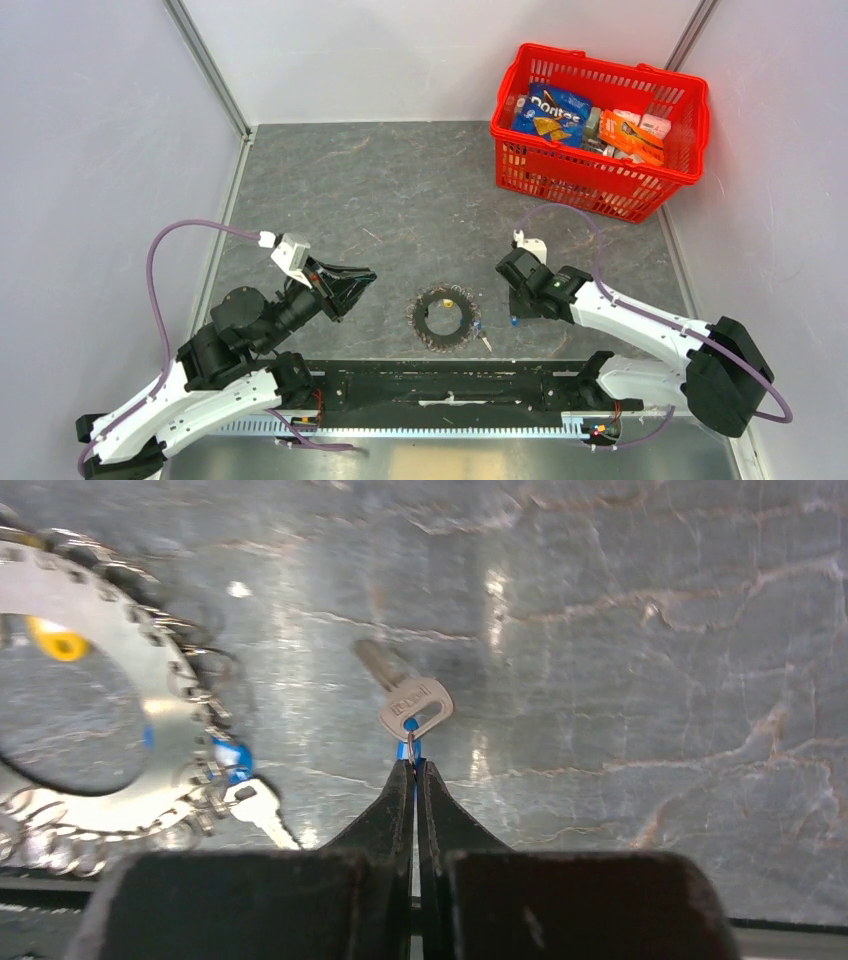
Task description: Put the keys on the keyring
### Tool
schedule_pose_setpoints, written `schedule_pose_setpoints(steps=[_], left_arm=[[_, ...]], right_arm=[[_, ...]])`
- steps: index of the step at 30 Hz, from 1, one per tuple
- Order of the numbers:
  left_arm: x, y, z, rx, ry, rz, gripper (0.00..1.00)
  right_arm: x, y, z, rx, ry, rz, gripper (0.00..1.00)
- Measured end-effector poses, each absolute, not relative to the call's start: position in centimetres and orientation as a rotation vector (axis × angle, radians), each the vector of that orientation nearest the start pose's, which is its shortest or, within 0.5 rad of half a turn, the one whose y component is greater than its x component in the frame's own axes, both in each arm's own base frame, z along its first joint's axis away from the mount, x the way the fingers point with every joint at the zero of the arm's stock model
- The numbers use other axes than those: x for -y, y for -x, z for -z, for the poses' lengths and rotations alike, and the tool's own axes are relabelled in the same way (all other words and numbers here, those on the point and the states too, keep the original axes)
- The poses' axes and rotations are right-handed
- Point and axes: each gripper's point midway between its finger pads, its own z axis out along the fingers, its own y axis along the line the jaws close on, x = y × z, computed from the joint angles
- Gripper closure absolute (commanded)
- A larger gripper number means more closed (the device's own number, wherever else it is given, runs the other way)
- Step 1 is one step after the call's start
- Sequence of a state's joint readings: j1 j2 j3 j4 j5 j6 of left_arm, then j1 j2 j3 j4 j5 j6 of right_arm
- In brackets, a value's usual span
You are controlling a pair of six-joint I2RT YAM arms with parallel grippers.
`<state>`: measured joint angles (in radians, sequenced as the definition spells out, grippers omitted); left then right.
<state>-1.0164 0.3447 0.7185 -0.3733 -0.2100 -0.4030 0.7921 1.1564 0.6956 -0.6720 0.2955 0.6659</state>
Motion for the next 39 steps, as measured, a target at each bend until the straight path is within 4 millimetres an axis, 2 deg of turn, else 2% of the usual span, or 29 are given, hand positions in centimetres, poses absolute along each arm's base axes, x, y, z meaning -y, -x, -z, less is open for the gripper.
schedule_pose_setpoints(steps=[4,8,9,11,13,16,18,21,24,27,31,36,39], left_arm=[[18.4,-13.9,-30.5,-1.635,-0.332,0.926,0.73],[18.6,-14.4,-29.4,-1.663,-0.328,0.898,0.70],[18.6,-14.5,-29.1,-1.670,-0.328,0.893,0.69],[18.8,-14.6,-28.5,-1.685,-0.327,0.888,0.67],[19.0,-14.7,-28.0,-1.698,-0.325,0.885,0.63],[19.3,-14.8,-27.2,-1.717,-0.323,0.883,0.58],[19.4,-14.9,-26.8,-1.724,-0.319,0.881,0.56],[19.4,-15.3,-26.1,-1.732,-0.305,0.867,0.52],[19.4,-15.5,-25.6,-1.738,-0.292,0.856,0.47],[19.2,-15.8,-25.4,-1.736,-0.276,0.843,0.40],[19.0,-16.1,-25.5,-1.727,-0.254,0.830,0.30],[18.9,-16.4,-25.3,-1.714,-0.236,0.825,0.23],[18.8,-16.5,-24.8,-1.724,-0.233,0.811,0.21]], right_arm=[[-13.5,-17.5,-4.1,-2.661,-0.010,-0.073,1.00],[-13.1,-17.5,-3.2,-2.671,-0.074,-0.092,1.00],[-13.2,-17.6,-3.0,-2.668,-0.088,-0.103,0.95],[-13.4,-17.8,-2.9,-2.667,-0.109,-0.125,0.74],[-13.6,-18.0,-2.8,-2.668,-0.126,-0.137,0.59],[-13.5,-18.1,-2.7,-2.674,-0.120,-0.123,0.53],[-13.8,-18.5,-3.5,-2.663,-0.105,-0.129,0.50],[-15.3,-20.2,-6.1,-2.610,-0.081,-0.184,0.49],[-17.9,-22.7,-9.7,-2.536,-0.056,-0.292,0.48],[-20.4,-24.1,-11.4,-2.504,-0.030,-0.400,0.47],[-22.7,-24.3,-10.2,-2.555,0.005,-0.485,0.47],[-25.3,-23.5,-7.4,-2.652,0.046,-0.552,0.47],[-27.1,-22.9,-6.9,-2.677,0.093,-0.593,0.47]])
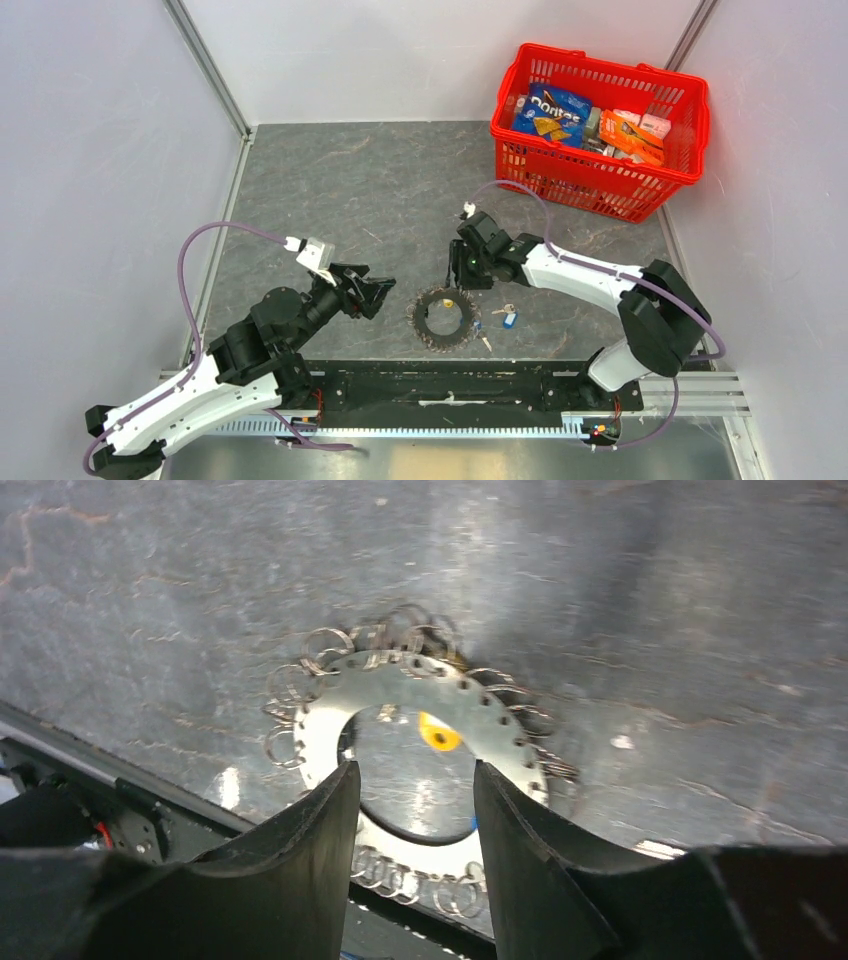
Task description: Put the keys on the keyring
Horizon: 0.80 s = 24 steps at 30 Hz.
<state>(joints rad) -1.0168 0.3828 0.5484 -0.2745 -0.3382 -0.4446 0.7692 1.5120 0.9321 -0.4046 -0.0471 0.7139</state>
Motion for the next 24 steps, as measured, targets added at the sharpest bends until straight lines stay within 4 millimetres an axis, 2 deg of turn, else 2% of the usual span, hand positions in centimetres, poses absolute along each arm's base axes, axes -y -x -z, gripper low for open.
schedule_pose_setpoints(steps=[6,12,18,24], left_arm=[[18.8,-16.6,-24.5,-1.729,-0.230,0.804,0.17],[18.5,-16.6,-24.5,-1.722,-0.218,0.803,0.18],[17.9,-16.5,-25.2,-1.692,-0.191,0.811,0.19],[17.5,-16.6,-25.3,-1.680,-0.171,0.804,0.19]], right_arm=[[-30.9,-22.5,-8.0,-2.649,0.201,-0.681,0.47],[-33.0,-22.5,-8.0,-2.641,0.291,-0.683,0.48],[-33.8,-22.5,-6.9,-2.656,0.348,-0.646,0.49],[-33.0,-23.2,-6.4,-2.659,0.327,-0.543,0.53]])
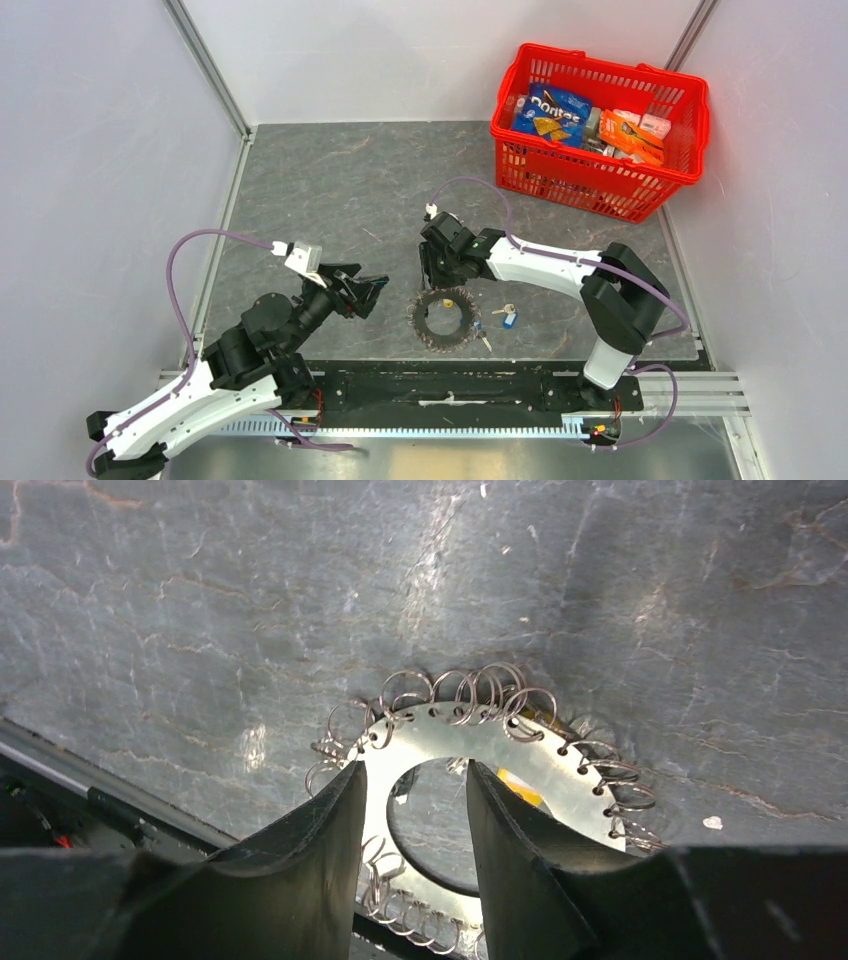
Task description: Put the keys on the keyring
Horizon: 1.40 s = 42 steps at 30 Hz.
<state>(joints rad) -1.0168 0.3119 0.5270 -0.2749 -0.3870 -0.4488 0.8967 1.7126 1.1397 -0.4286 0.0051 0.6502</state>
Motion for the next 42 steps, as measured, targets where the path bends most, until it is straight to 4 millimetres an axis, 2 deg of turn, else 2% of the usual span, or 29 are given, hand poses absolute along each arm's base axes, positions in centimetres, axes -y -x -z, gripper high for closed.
schedule_pose_setpoints(steps=[8,17,36,42], left_arm=[[17.4,-16.7,-25.1,-1.683,-0.169,0.798,0.20],[17.4,-16.7,-24.9,-1.688,-0.170,0.796,0.20],[17.4,-16.7,-25.0,-1.685,-0.163,0.802,0.20],[17.4,-16.7,-25.0,-1.685,-0.163,0.802,0.20]], right_arm=[[-32.3,-24.0,-5.1,-2.691,0.268,-0.485,0.55],[-31.8,-24.6,-4.8,-2.683,0.221,-0.446,0.59],[-30.8,-25.4,-3.1,-2.707,0.180,-0.370,0.74],[-30.8,-25.5,-3.1,-2.708,0.166,-0.372,0.82]])
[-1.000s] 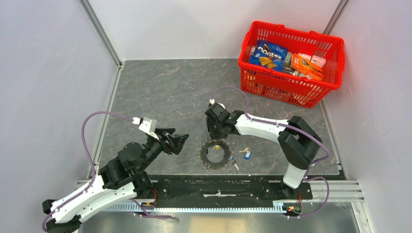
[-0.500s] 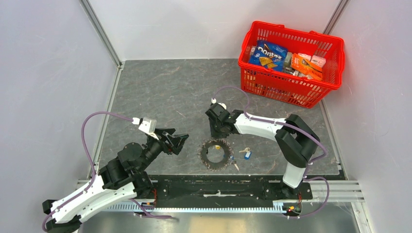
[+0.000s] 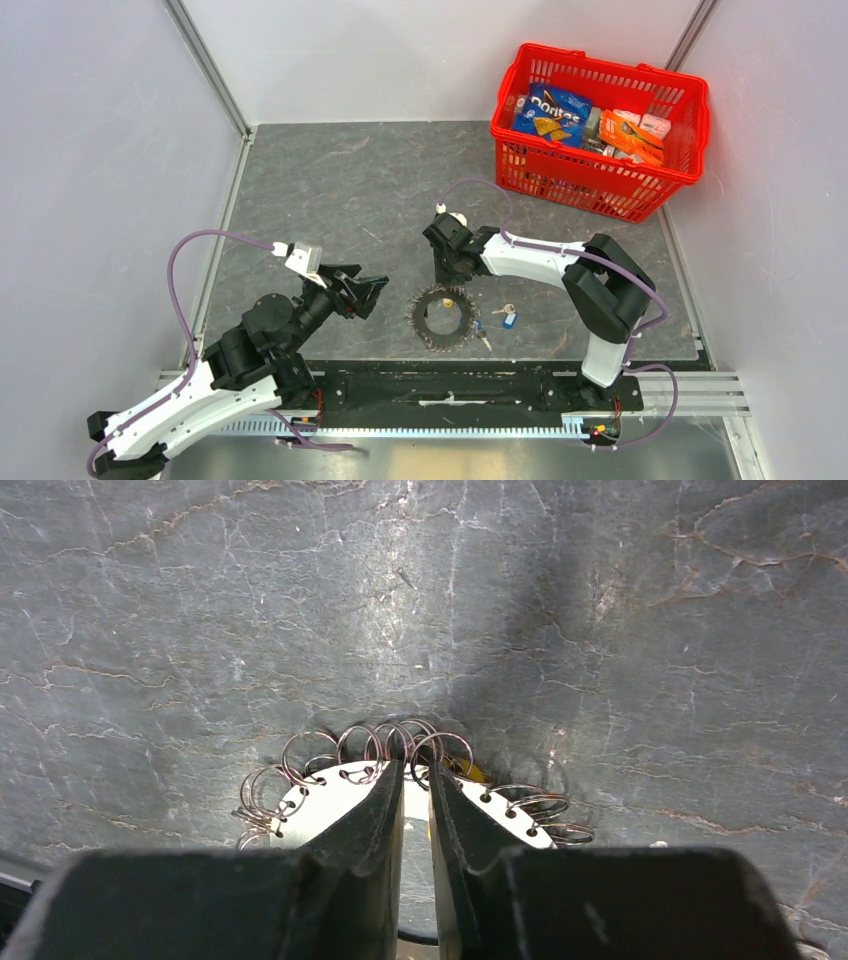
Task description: Put the keys on the keyring
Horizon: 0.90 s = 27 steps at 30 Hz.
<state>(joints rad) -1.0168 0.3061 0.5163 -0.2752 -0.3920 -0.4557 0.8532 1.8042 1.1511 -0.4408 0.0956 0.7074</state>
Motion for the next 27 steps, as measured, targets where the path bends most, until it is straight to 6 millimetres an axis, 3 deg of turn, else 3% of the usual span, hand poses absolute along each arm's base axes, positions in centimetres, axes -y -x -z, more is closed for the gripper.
schedule_pose_setpoints(steps=[6,8,21,27], left_arm=[[17.4,-16.7,-25.0,-1.685,-0.163,0.802,0.20],[17.4,-16.7,-25.0,-1.685,-0.163,0.802,0.20],[17.4,-16.7,-25.0,-1.684,-0.162,0.802,0.20],[17.4,-16.7,-25.0,-1.684,-0.162,0.803,0.20]], right_arm=[[-30.7,-25.8,-3.2,-2.703,0.149,-0.378,0.92],[-30.6,-25.9,-3.2,-2.703,0.142,-0.376,1.00],[-29.5,-26.0,-3.4,-2.690,0.120,-0.347,1.00],[-28.7,-25.5,-6.7,-2.609,0.106,-0.421,1.00]])
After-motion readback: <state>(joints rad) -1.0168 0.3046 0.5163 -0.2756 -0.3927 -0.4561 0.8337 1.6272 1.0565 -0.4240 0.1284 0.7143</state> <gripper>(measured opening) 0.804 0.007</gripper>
